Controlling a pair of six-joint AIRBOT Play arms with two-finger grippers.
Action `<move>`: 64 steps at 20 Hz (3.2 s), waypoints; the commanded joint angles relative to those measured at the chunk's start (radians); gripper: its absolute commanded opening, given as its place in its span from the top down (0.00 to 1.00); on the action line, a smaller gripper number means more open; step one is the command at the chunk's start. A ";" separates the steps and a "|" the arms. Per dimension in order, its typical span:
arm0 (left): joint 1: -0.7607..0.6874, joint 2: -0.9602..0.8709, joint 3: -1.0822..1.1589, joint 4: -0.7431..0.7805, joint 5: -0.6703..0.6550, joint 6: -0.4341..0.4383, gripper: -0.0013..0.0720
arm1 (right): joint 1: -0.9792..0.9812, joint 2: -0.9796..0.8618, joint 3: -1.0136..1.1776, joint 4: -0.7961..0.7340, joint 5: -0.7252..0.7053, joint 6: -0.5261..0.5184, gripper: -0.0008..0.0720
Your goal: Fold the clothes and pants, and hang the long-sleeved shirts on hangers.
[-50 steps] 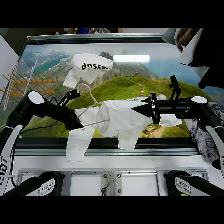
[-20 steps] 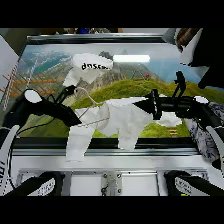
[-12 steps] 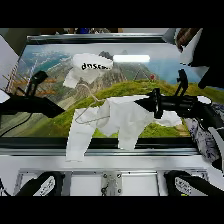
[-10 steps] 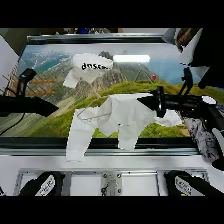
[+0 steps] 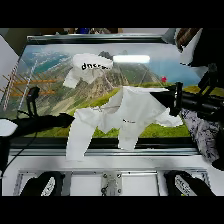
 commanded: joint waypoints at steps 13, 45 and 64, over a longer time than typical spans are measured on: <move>-0.486 -0.398 0.245 -0.024 0.272 -0.319 0.15 | -0.010 0.017 0.001 -0.023 -0.007 0.058 0.96; -0.463 -0.415 0.209 0.085 0.251 -0.346 0.96 | -0.010 0.143 0.001 -0.051 -0.005 0.194 0.96; -0.347 -0.402 0.209 0.159 0.196 -0.378 0.96 | 0.040 0.177 0.001 0.144 -0.112 0.335 0.96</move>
